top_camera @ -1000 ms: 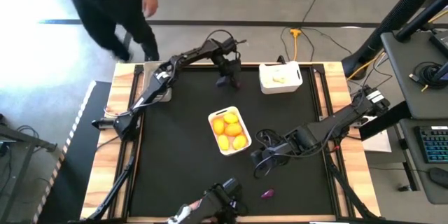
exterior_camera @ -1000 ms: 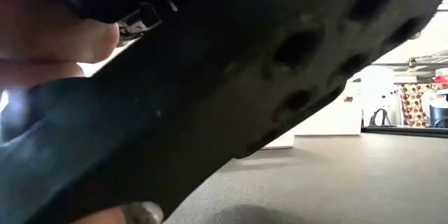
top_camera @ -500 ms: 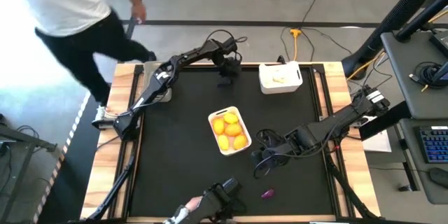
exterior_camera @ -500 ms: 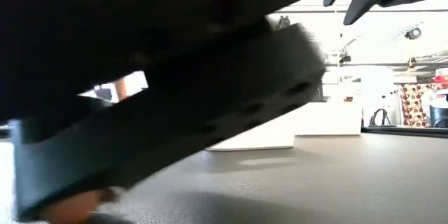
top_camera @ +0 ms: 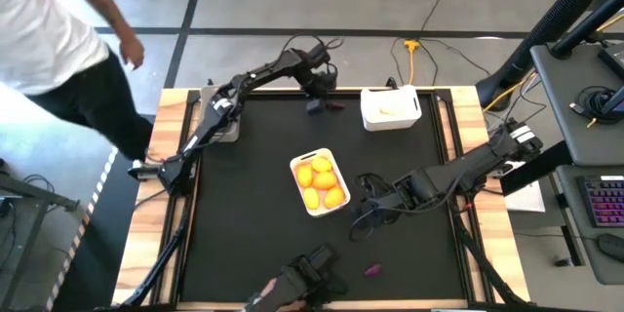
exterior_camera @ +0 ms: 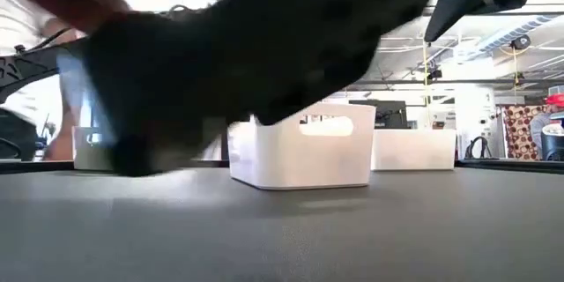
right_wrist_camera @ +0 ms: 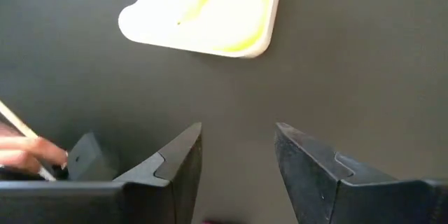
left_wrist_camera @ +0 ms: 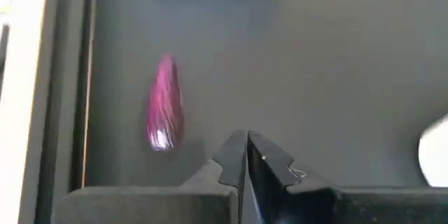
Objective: Sort produce into baskets
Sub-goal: Put the eggplant into the gray bin
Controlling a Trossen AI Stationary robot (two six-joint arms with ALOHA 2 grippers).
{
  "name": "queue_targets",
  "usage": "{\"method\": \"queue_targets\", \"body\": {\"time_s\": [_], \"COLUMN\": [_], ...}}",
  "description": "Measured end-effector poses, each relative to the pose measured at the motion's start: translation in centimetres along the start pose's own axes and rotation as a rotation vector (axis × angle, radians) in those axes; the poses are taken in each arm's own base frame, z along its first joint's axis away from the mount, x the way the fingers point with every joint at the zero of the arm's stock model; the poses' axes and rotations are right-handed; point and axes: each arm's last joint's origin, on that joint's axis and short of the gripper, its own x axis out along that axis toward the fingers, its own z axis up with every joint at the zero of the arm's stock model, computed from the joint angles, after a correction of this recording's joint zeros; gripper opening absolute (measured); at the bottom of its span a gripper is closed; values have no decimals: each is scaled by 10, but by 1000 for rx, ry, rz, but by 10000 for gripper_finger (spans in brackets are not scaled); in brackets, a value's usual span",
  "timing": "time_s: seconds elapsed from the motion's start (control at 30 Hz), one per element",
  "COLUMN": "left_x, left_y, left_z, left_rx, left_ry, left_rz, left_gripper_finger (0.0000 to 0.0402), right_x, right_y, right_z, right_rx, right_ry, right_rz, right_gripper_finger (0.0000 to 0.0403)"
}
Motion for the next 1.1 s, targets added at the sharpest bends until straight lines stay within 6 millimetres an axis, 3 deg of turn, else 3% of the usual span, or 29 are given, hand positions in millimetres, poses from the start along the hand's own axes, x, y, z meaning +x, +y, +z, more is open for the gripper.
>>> {"method": "queue_targets", "body": {"time_s": [0.2, 0.5, 0.9, 1.1], "left_x": [1, 2, 6, 9], "left_y": [7, 6, 6, 6], "left_z": [13, 11, 7, 3], "left_rx": [18, 62, 46, 62], "left_ry": [-115, -93, -78, -65], "left_rz": [78, 77, 46, 40], "left_gripper_finger": [0, 8, 167, 206], "right_x": [3, 3, 3, 3], "right_y": [-2, -2, -2, -2], "right_z": [12, 13, 13, 13], "right_rx": [-5, -1, -14, -29], "right_ry": [-15, -8, -8, -8], "right_rz": [-11, -6, -7, -8], "right_gripper_finger": [169, 169, 169, 169]}}
